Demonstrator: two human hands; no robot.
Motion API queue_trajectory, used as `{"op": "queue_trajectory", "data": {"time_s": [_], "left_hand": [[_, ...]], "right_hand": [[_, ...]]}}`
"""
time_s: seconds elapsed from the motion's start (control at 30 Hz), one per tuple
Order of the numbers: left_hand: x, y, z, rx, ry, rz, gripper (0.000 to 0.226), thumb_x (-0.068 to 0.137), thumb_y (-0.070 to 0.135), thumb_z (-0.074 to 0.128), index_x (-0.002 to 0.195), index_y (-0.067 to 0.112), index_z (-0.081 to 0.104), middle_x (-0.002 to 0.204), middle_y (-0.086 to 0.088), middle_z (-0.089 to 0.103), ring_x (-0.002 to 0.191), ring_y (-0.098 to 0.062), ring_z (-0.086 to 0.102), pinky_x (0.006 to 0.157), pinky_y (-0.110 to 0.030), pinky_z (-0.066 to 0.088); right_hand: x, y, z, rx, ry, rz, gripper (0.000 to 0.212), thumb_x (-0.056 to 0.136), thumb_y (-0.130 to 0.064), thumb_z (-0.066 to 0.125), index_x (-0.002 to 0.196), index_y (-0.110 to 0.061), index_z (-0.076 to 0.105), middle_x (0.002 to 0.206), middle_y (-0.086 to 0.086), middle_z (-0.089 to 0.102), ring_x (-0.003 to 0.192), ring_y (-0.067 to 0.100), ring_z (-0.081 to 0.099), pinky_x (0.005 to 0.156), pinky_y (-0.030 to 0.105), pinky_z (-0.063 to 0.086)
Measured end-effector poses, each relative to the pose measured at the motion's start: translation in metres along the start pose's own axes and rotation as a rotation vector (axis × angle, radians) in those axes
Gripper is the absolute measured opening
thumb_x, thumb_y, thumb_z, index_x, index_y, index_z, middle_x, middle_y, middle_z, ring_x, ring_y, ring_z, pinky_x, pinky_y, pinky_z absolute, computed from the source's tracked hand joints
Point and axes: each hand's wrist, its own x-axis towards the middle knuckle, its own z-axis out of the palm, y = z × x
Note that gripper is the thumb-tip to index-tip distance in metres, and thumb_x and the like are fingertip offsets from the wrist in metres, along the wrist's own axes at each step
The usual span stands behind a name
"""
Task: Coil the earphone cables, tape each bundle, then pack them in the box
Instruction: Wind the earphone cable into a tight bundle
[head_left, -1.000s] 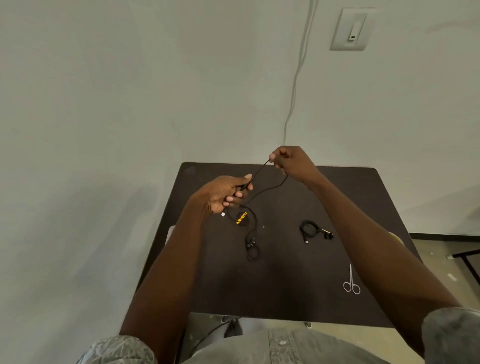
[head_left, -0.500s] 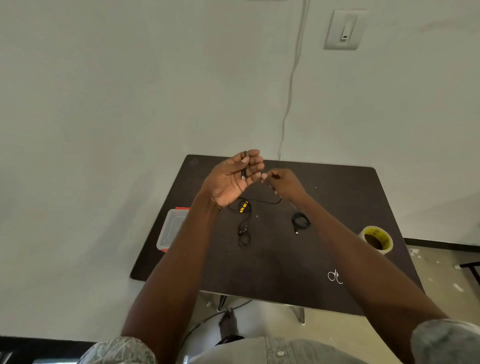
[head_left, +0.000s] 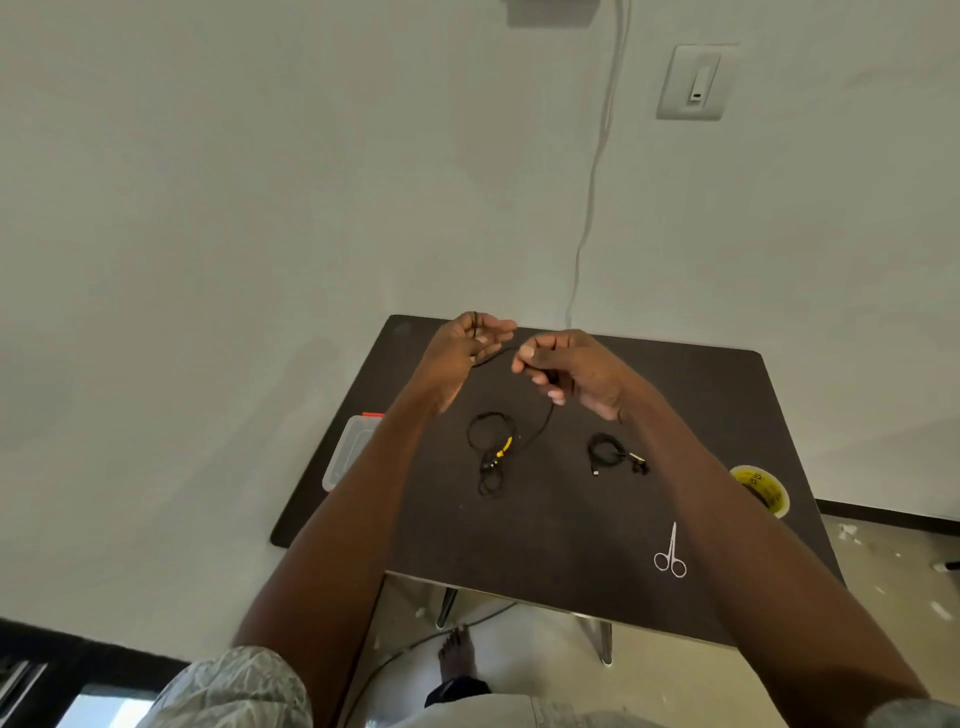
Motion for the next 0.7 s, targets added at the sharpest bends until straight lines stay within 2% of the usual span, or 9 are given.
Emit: {"op": "queue_trajectory", "data": {"time_s": [0.07,0.1,0.2,0.33,0.47,0.57,0.7], "left_hand": [[-0.002,-0.003,0.002,0.165,-0.026,-0.002,0.038,0.082,-0.02,0.036,0.089,0.008,0.061,0.083,0.001,0.074,0.08,-0.007,0.067,0.074,-0.018,0.05],[-0.003,-0.005,0.002,0.192,-0.041,-0.013,0.038,0.08,-0.02,0.036,0.088,0.007,0.061,0.076,0.003,0.073,0.071,-0.006,0.065,0.065,-0.018,0.046],[-0.006,-0.009,0.001,0.165,-0.076,-0.087,0.035,0.083,-0.016,0.036,0.095,0.002,0.063,0.074,-0.006,0.071,0.059,-0.013,0.056,0.053,-0.021,0.037],[-0.009,-0.008,0.0,0.008,-0.121,-0.098,0.036,0.087,-0.006,0.03,0.102,-0.009,0.063,0.064,-0.014,0.06,0.053,-0.016,0.047,0.051,-0.024,0.033],[-0.001,-0.004,-0.006,-0.094,-0.229,-0.148,0.047,0.102,0.028,0.03,0.097,-0.004,0.064,0.06,-0.01,0.05,0.048,-0.013,0.042,0.052,-0.027,0.028],[0.007,0.001,-0.012,-0.066,-0.308,-0.099,0.034,0.101,0.023,0.037,0.098,0.0,0.062,0.056,-0.001,0.043,0.049,-0.011,0.036,0.052,-0.027,0.025],[0.024,0.02,-0.018,-0.347,-0.312,-0.024,0.027,0.1,0.013,0.038,0.113,-0.002,0.057,0.06,0.001,0.043,0.049,-0.009,0.036,0.052,-0.025,0.031]], "right_hand": [[0.002,-0.01,-0.003,0.018,0.002,-0.049,0.025,0.097,-0.022,0.056,0.097,0.001,0.064,0.066,0.005,0.046,0.048,0.013,0.037,0.046,0.024,0.03],[0.005,-0.014,-0.004,0.019,0.019,-0.069,0.023,0.097,-0.02,0.055,0.097,0.001,0.064,0.066,0.005,0.046,0.049,0.013,0.036,0.046,0.024,0.029],[0.016,-0.023,-0.011,-0.005,0.109,-0.107,0.022,0.099,-0.019,0.052,0.1,-0.001,0.065,0.066,0.001,0.047,0.049,0.012,0.036,0.046,0.023,0.027],[0.036,-0.029,-0.019,-0.07,0.224,-0.114,0.022,0.101,-0.02,0.05,0.099,-0.003,0.065,0.065,-0.003,0.049,0.049,0.009,0.037,0.045,0.02,0.026],[0.06,-0.027,-0.022,-0.119,0.36,-0.11,0.022,0.102,-0.017,0.048,0.094,-0.004,0.063,0.064,-0.002,0.049,0.046,0.009,0.037,0.044,0.022,0.025],[0.075,-0.018,-0.024,-0.206,0.428,-0.08,0.022,0.101,-0.02,0.049,0.088,-0.008,0.063,0.064,-0.001,0.047,0.045,0.009,0.036,0.044,0.022,0.025],[0.088,0.005,-0.018,-0.312,0.397,0.017,0.028,0.097,-0.034,0.056,0.075,-0.018,0.062,0.06,-0.001,0.045,0.046,0.01,0.034,0.045,0.023,0.026]]}}
